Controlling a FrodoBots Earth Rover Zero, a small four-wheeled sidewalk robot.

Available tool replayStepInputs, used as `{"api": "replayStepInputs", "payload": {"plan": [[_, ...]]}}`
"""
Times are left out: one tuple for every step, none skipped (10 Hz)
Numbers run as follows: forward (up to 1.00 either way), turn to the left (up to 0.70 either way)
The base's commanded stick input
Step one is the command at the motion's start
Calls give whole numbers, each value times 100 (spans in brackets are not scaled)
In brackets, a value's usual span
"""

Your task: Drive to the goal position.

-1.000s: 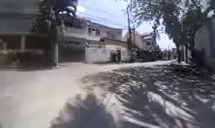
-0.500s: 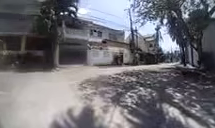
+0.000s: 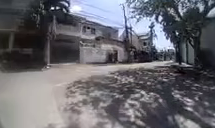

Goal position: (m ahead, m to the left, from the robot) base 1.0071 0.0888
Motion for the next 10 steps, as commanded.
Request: {"api": "replayStepInputs", "payload": {"plan": [[85, 0], [85, 0], [85, 0], [85, 0], [85, 0], [85, 0], [85, 0], [85, 0], [85, 0], [85, 0]]}}
